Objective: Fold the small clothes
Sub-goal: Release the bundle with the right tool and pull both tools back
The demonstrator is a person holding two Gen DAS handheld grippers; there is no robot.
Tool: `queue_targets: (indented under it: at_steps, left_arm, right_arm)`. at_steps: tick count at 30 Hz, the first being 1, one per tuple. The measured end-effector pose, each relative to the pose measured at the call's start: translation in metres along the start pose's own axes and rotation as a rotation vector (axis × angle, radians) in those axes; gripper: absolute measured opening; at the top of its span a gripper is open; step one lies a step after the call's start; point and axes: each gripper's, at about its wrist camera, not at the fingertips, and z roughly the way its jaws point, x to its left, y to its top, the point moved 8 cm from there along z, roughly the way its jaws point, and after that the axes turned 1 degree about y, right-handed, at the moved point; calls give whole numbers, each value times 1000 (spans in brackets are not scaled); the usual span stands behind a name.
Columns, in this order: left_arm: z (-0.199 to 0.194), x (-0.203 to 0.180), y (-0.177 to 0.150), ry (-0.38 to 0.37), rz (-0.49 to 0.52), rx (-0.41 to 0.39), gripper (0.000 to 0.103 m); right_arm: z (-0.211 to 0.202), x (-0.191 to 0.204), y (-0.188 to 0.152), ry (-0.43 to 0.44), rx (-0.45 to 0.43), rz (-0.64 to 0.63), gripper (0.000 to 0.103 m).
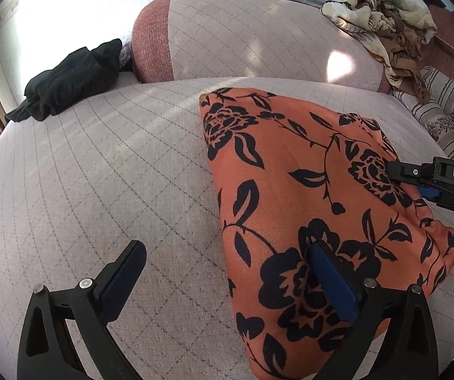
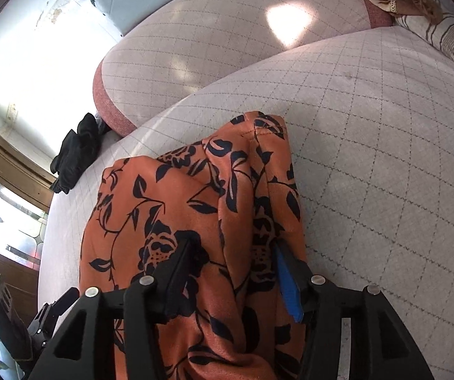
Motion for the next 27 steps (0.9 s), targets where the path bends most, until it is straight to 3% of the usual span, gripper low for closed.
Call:
queue_targets:
  at_steps: [6, 10, 18, 27]
  left_arm:
    - [-45, 1, 12, 107, 10, -112, 102]
    - [-80, 3, 14, 133, 13, -168, 102]
    - [-123, 16, -3, 150, -49, -190, 102]
    - [-147, 25, -20, 195, -72, -226, 102]
  right_arm:
    - [-54, 23, 3, 21, -144, -88, 56]
    - [-94, 36, -4, 26, -214, -137, 58]
    - [-145, 50, -37, 9, -249, -222, 63]
    - [-170, 47, -76, -6, -251, -201, 68]
